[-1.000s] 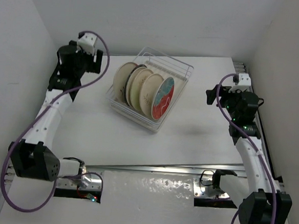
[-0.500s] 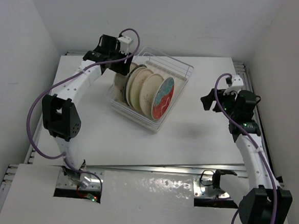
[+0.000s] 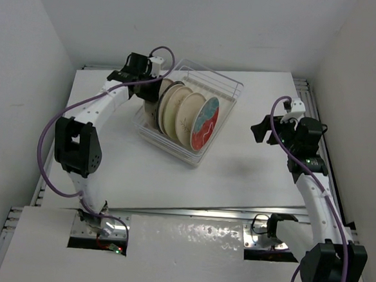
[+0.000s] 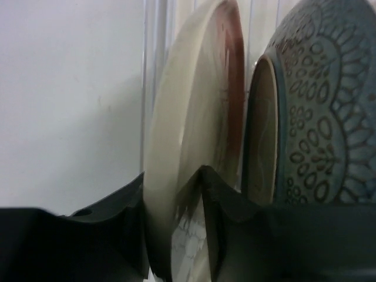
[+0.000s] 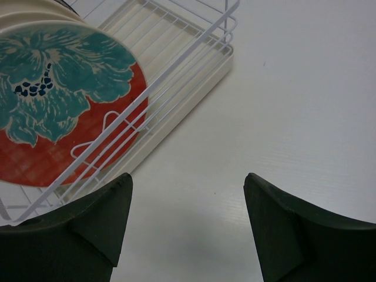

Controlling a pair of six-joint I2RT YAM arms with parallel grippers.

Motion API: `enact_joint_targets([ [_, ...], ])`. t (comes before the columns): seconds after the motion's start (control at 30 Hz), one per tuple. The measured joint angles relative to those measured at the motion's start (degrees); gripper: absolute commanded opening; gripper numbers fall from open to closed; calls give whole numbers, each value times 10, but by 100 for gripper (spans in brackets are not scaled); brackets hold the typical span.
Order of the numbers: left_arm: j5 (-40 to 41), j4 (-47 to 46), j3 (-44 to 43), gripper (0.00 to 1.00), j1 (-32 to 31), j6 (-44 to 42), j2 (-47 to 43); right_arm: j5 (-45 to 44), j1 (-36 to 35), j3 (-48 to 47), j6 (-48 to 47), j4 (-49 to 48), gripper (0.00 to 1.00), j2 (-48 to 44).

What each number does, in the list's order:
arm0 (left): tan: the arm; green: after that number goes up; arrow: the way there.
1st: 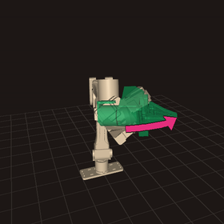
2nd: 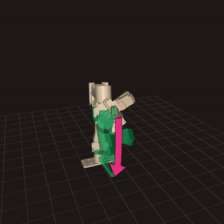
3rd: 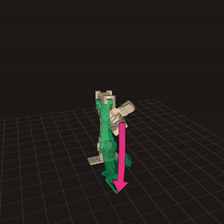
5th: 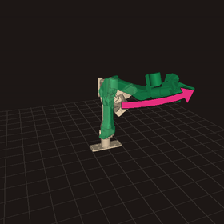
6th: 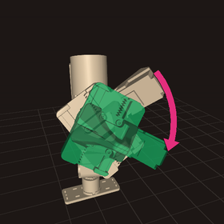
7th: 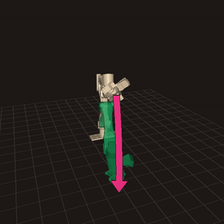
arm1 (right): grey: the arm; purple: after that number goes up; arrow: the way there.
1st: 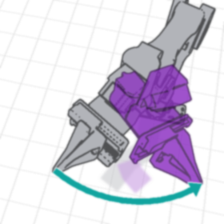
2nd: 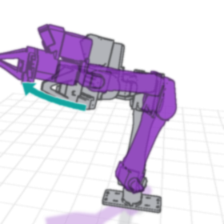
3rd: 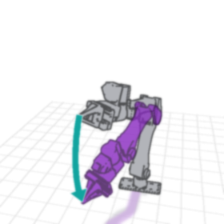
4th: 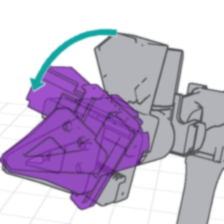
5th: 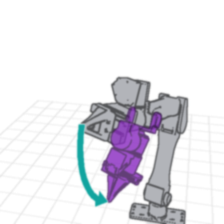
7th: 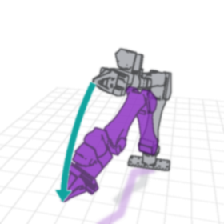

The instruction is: Unload the plates from the dish rack

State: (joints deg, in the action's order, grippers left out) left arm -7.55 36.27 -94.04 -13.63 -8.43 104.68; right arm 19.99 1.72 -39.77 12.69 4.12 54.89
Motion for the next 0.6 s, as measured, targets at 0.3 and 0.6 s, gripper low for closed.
enact_joint_targets([
  [0.3,-18,33,-42,0,-2,26,4,0,0,7,9,0,74,-7],
  [0.6,17,61,-145,0,-2,44,7,0,0,19,12,-3,72,-14],
])
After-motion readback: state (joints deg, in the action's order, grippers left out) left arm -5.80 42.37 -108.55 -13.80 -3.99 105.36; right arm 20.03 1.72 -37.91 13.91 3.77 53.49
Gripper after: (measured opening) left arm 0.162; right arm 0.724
